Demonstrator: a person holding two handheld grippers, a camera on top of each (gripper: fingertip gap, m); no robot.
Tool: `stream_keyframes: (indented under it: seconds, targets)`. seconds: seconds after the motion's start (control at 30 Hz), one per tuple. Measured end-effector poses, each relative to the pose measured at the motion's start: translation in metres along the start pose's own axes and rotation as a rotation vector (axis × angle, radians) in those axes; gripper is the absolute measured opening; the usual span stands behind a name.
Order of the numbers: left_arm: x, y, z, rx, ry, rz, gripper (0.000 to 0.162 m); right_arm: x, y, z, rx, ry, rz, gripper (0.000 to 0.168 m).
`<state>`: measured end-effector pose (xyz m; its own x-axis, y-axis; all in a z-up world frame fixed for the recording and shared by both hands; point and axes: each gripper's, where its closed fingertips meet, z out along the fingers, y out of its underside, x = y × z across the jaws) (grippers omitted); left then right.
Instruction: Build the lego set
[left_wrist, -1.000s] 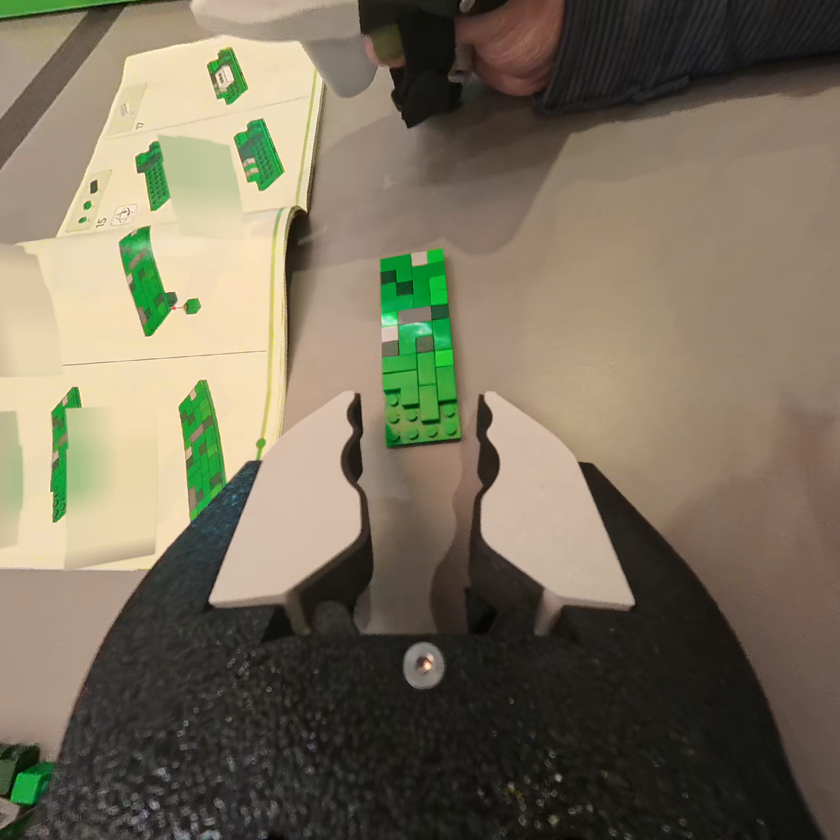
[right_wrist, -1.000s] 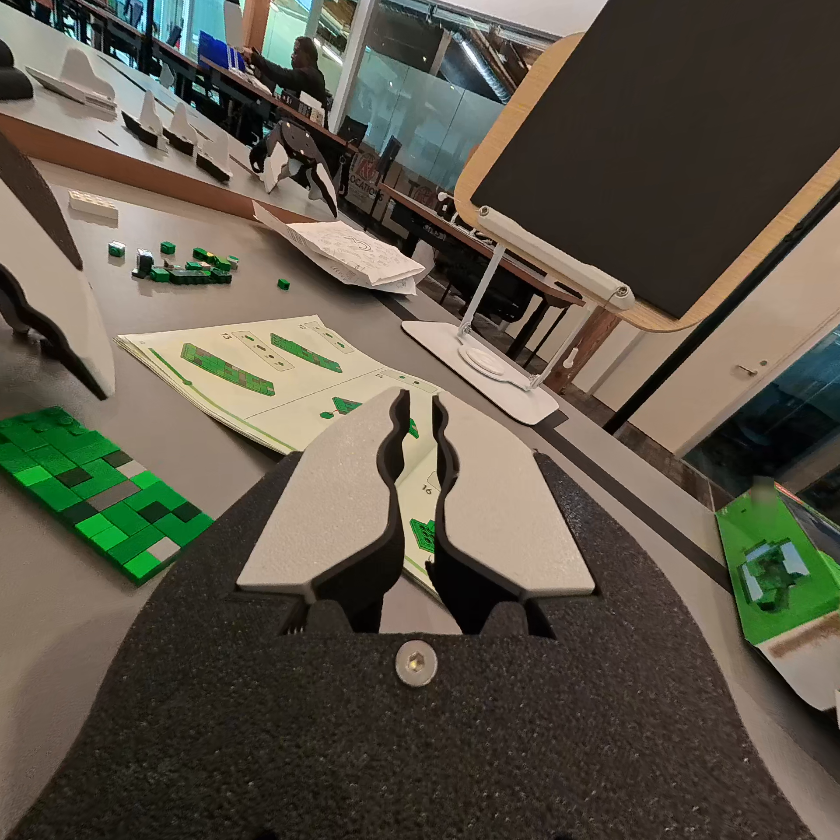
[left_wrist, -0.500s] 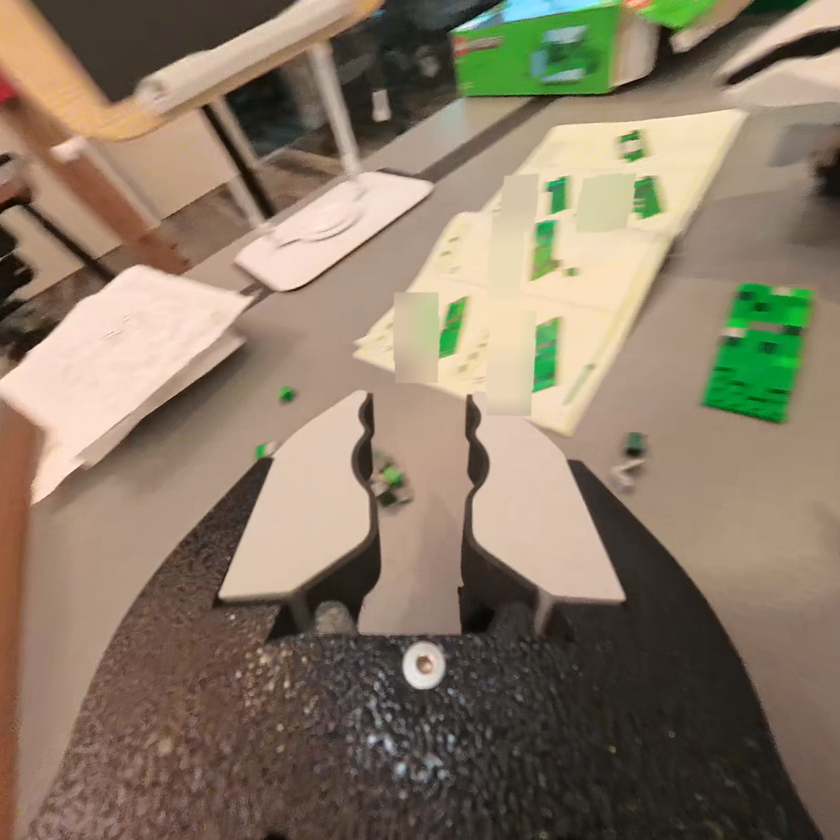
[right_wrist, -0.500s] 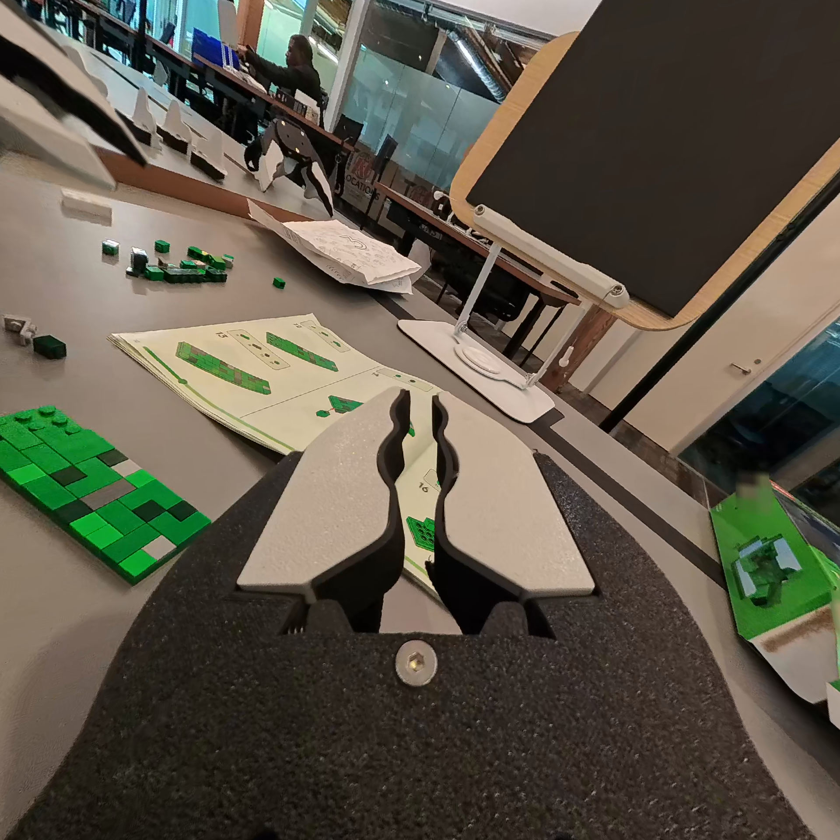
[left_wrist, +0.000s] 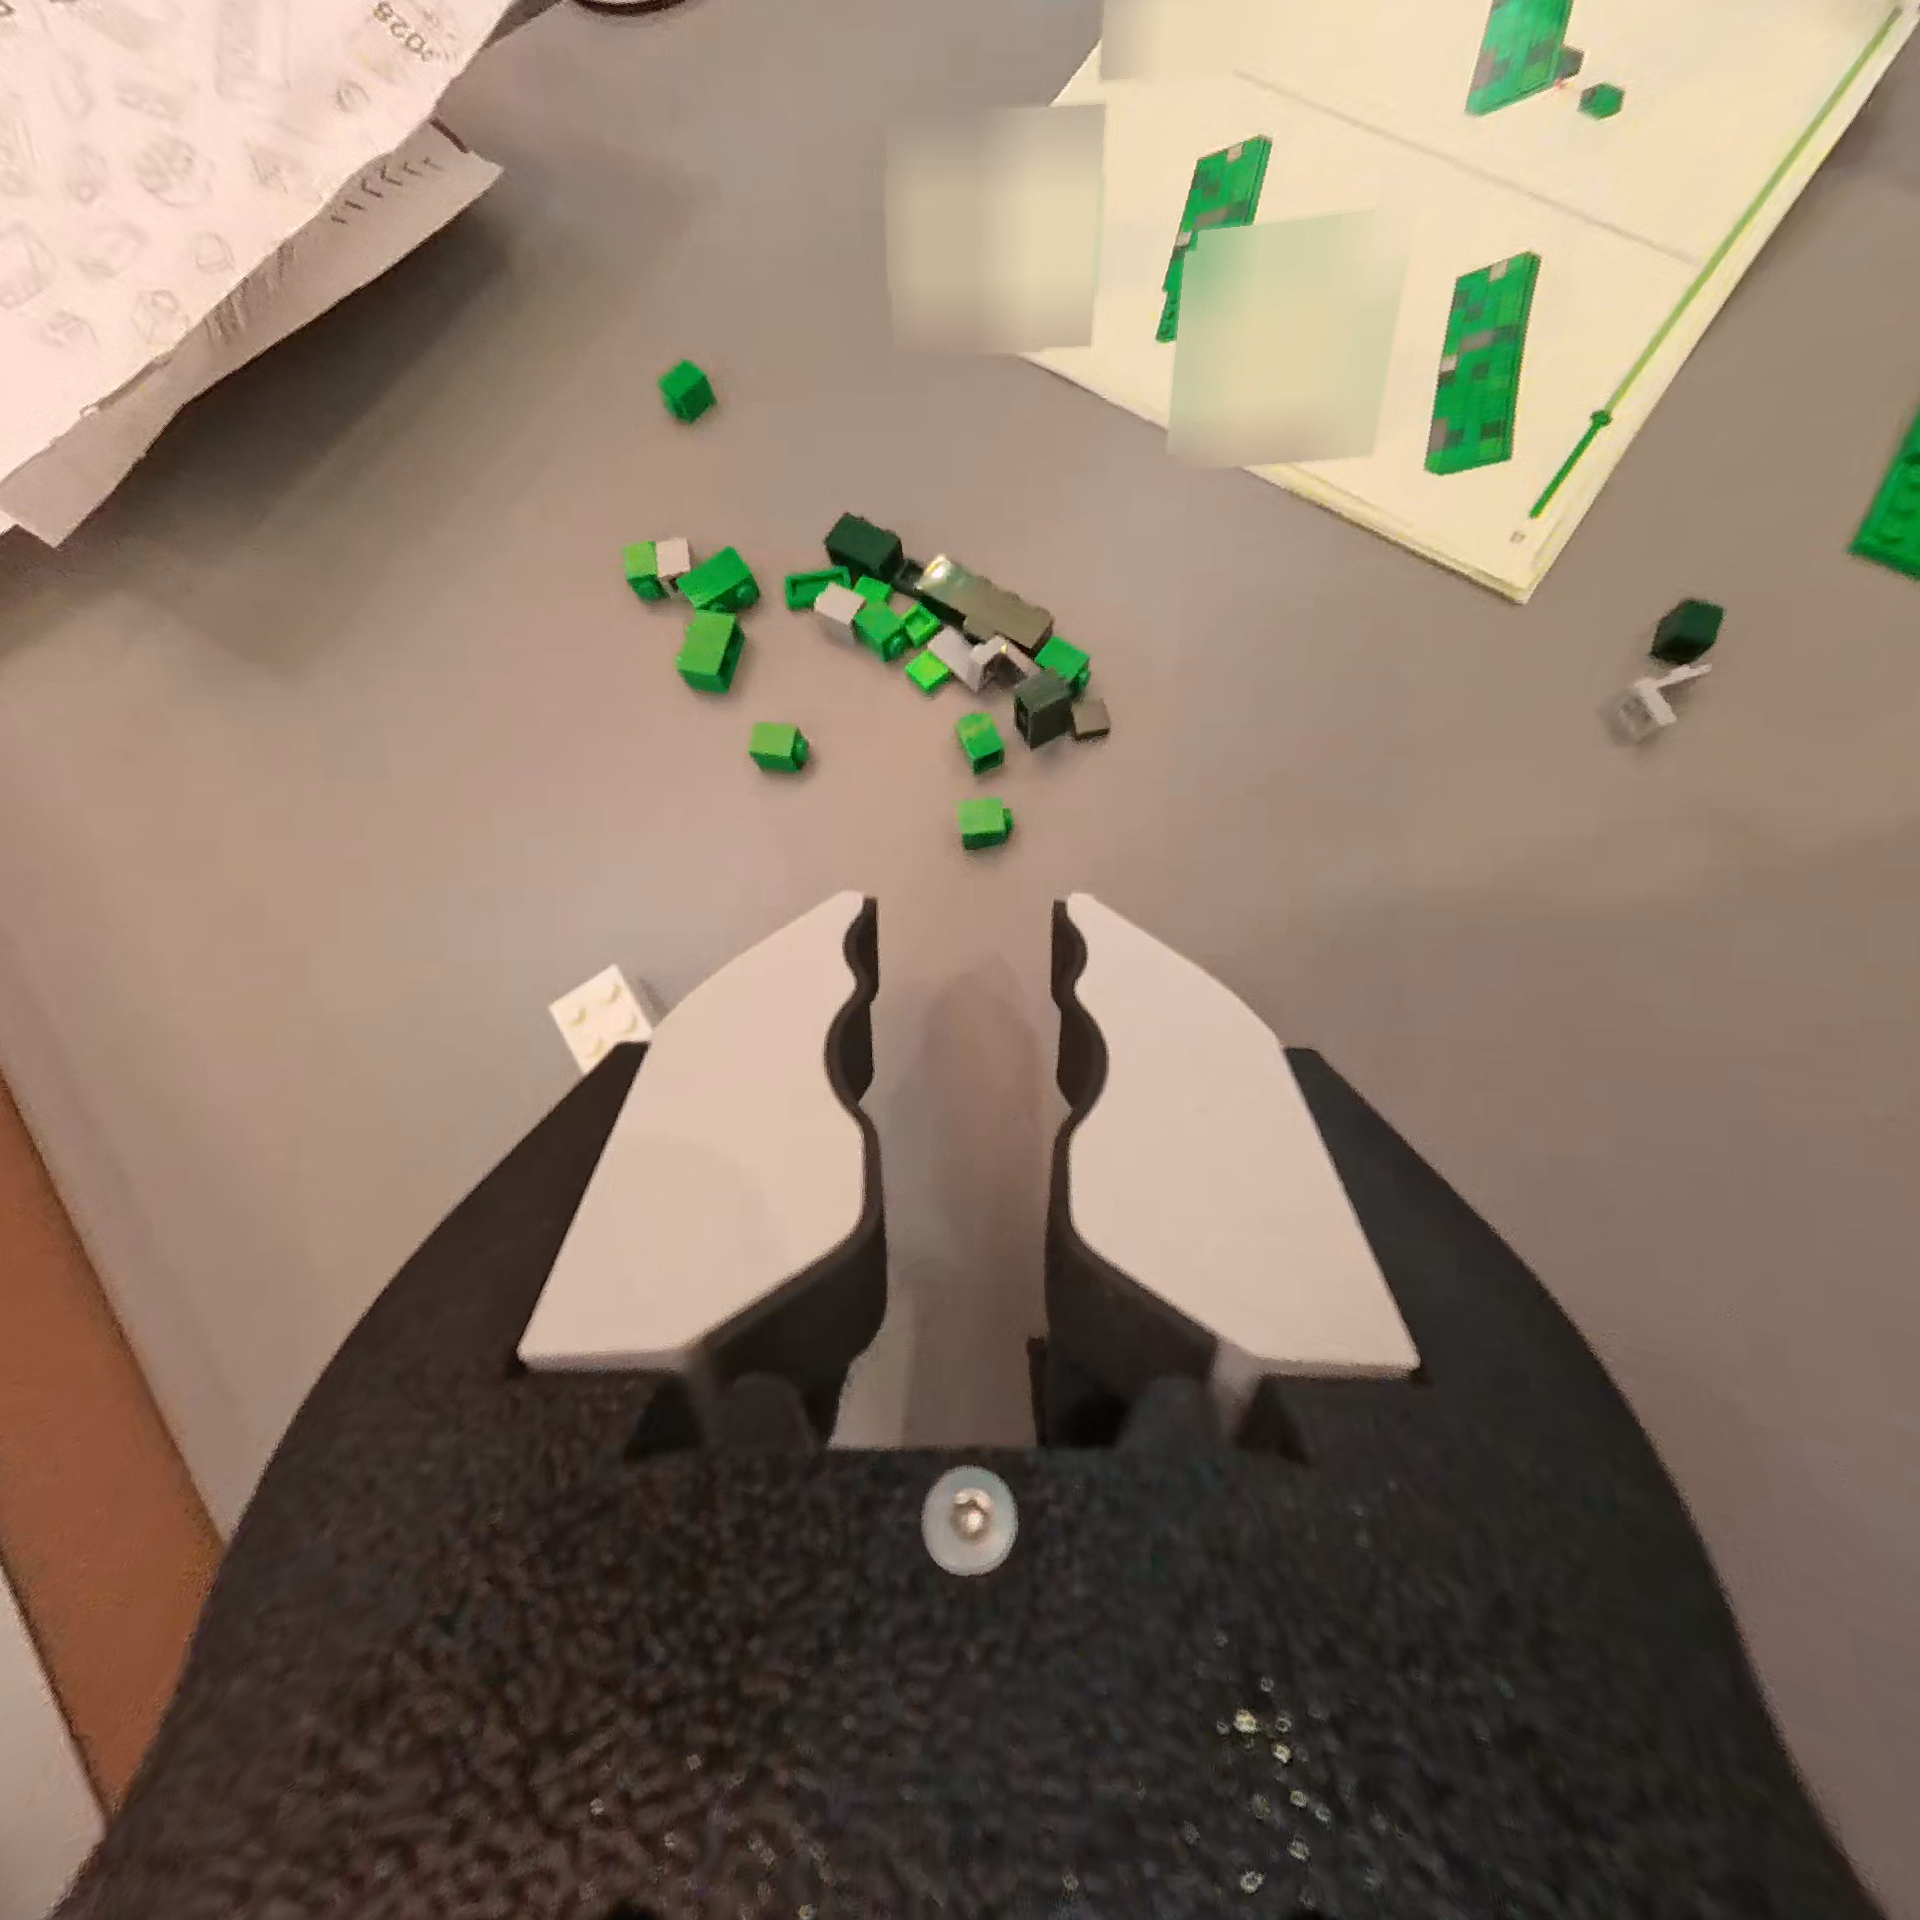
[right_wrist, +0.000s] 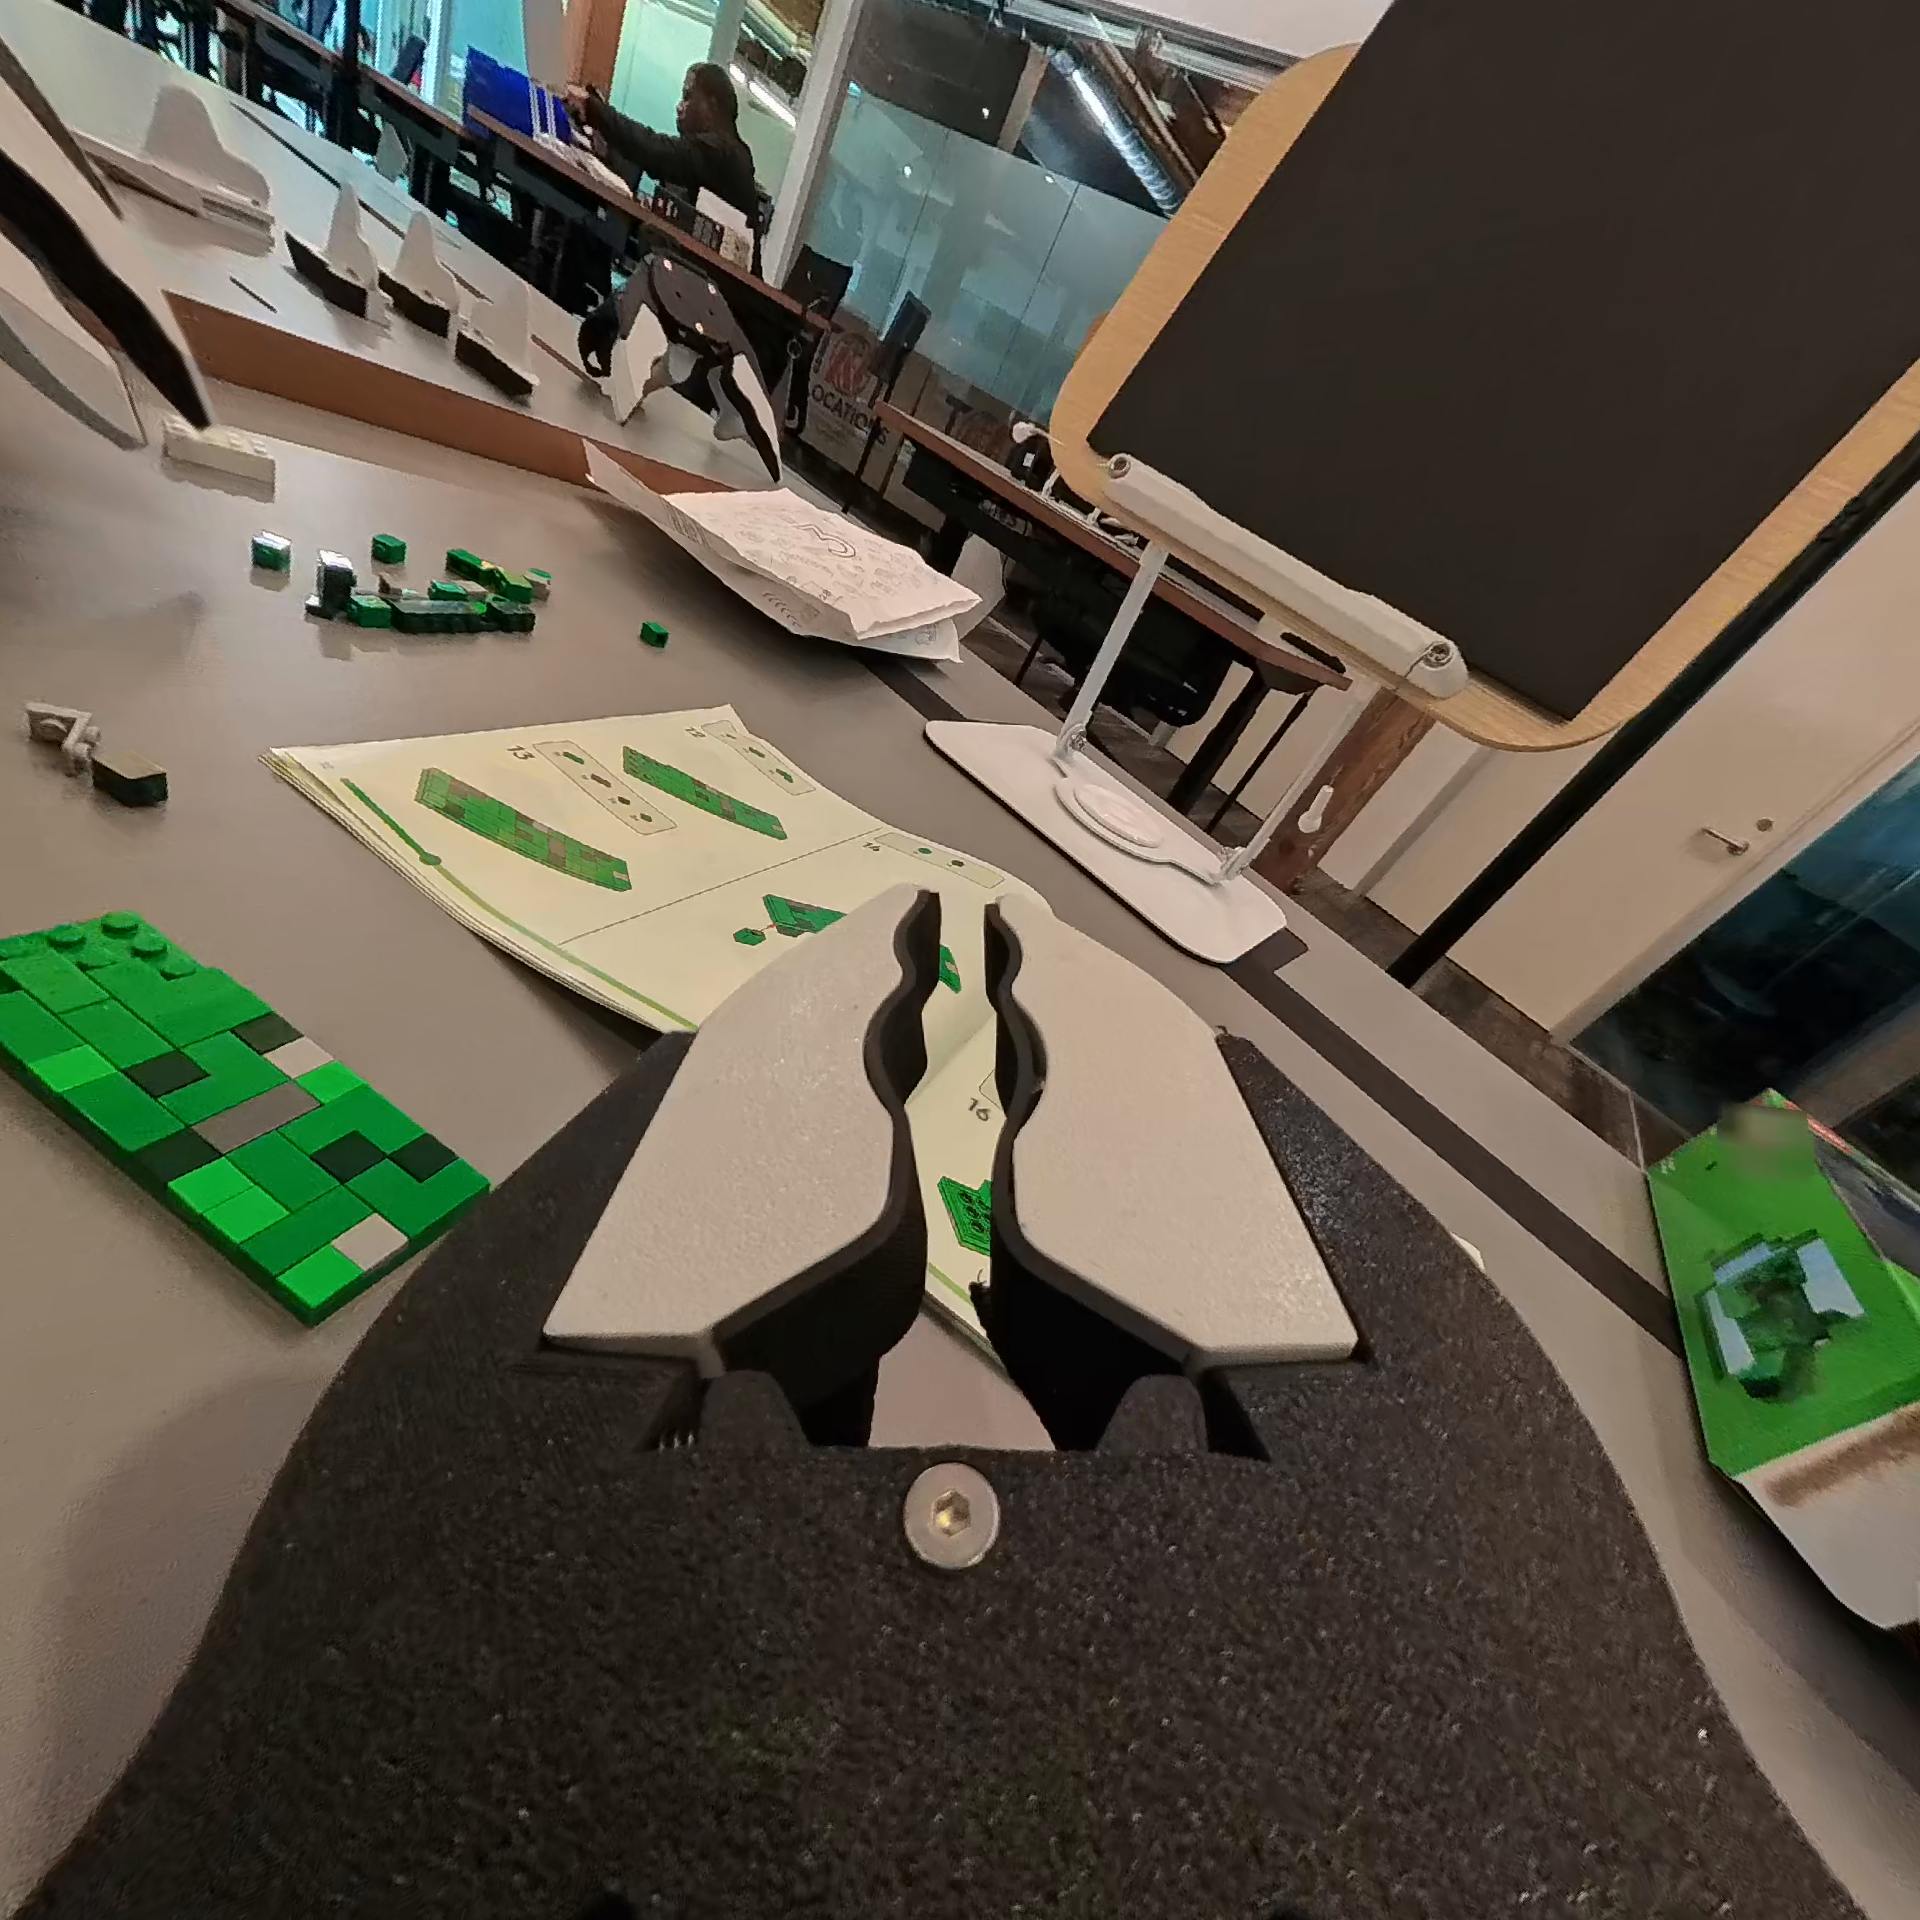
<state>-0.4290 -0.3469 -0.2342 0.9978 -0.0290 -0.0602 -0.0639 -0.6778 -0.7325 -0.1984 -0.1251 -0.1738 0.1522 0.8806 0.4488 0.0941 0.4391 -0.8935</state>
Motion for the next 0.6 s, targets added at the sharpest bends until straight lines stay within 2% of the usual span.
stream_keyframes:
  seconds: [0.17, 0.37, 0.5, 0.6]
  targets:
    - [0.054, -0.013, -0.010, 0.088, 0.286, 0.021, 0.030, -0.003, 0.001, 0.001, -0.012, -0.007, -0.024, 0.007]
    - [0.117, -0.027, 0.002, 0.107, 0.409, 0.193, 0.027, -0.004, 0.002, 0.001, -0.016, -0.006, -0.035, 0.007]
    - [0.131, -0.033, 0.017, 0.098, 0.407, 0.220, 0.025, -0.004, 0.002, 0.001, -0.016, -0.008, -0.040, 0.006]
    - [0.107, -0.034, 0.026, 0.085, 0.265, 0.197, 0.021, -0.005, 0.002, 0.001, -0.018, -0.010, -0.047, 0.006]
